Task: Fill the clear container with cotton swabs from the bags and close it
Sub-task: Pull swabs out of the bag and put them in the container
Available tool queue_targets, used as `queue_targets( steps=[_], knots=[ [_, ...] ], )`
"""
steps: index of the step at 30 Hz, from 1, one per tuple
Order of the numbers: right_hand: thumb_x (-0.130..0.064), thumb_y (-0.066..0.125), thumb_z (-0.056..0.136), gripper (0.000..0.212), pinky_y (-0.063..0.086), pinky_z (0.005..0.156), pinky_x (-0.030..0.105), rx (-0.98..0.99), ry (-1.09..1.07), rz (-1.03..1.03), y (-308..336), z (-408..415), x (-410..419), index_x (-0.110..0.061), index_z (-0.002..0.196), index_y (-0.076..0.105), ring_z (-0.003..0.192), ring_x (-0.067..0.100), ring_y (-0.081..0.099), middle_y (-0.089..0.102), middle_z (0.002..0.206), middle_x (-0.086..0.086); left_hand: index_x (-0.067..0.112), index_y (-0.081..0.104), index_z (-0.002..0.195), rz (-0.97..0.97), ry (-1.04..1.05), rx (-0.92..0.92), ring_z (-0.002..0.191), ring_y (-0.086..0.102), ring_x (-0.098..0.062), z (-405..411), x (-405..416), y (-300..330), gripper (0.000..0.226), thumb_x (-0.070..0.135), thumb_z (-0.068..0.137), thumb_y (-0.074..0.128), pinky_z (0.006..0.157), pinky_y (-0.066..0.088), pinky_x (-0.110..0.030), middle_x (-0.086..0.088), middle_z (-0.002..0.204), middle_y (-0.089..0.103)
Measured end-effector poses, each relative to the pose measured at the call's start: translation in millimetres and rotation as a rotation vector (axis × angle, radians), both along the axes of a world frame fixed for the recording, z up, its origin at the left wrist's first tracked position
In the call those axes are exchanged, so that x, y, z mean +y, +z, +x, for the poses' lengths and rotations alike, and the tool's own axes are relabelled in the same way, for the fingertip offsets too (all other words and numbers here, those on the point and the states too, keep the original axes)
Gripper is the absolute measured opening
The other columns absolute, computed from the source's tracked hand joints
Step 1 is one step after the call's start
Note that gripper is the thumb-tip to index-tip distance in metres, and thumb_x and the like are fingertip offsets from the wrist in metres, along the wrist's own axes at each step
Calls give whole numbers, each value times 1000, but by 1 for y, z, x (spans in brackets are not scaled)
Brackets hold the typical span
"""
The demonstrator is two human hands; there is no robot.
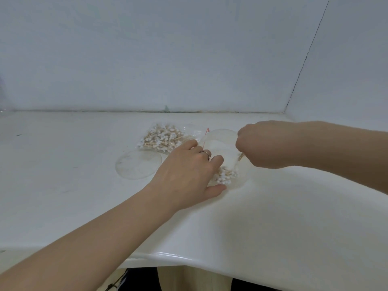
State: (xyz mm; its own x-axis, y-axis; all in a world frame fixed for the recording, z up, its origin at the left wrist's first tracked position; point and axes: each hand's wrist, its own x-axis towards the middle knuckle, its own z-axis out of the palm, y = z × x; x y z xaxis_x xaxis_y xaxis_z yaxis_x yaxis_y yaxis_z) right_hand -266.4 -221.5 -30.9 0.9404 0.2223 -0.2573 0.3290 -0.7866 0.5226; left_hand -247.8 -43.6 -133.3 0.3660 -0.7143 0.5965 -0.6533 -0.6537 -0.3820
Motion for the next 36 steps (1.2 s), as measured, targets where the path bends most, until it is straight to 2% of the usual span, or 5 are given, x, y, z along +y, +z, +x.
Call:
queue_targets(
  steps=[6, 14, 21, 27, 36],
  knots=[
    [-18, 36, 100, 28, 46, 79, 34, -58, -19, 284, -30, -14, -25, -22, 123, 52, 99, 27, 58, 54, 111, 2, 15, 60, 77, 6, 6, -1, 59, 57, -25, -2, -2, 3, 46, 61, 83, 64, 83, 54, -39, 0, 61, 58],
    [-24, 37, 103, 19, 35, 64, 32, -215, 15, 409, -56, -21, -26, -19, 86, 41, 73, 24, 47, 31, 77, -6, 14, 59, 84, -19, 21, 10, 66, 55, -25, -6, -8, 7, 50, 60, 74, 75, 79, 51, -38, 0, 71, 58],
    [-29, 37, 104, 34, 37, 68, 28, -223, 60, 620, -74, -28, -33, -17, 104, 69, 75, 16, 49, 44, 99, -3, 12, 59, 98, -72, 33, 67, 72, 56, -25, -9, -6, 4, 58, 60, 72, 77, 81, 51, -40, -1, 87, 59],
    [-32, 54, 100, 29, 34, 71, 10, -259, 43, 1051, -86, -33, -42, -29, 129, 56, 82, -10, 52, 51, 109, -16, 13, 60, 103, -74, 45, 83, 77, 59, -24, -10, -7, 5, 59, 62, 74, 74, 83, 49, -37, 1, 90, 60],
    [-17, 65, 93, 20, 51, 70, 18, -199, -261, 1737, -95, -58, -52, -31, 105, 60, 85, 10, 69, 70, 96, -1, 13, 61, 104, -58, 64, 124, 79, 61, -25, -10, -3, 6, 59, 64, 76, 70, 86, 50, -38, 0, 92, 62]
  ],
)
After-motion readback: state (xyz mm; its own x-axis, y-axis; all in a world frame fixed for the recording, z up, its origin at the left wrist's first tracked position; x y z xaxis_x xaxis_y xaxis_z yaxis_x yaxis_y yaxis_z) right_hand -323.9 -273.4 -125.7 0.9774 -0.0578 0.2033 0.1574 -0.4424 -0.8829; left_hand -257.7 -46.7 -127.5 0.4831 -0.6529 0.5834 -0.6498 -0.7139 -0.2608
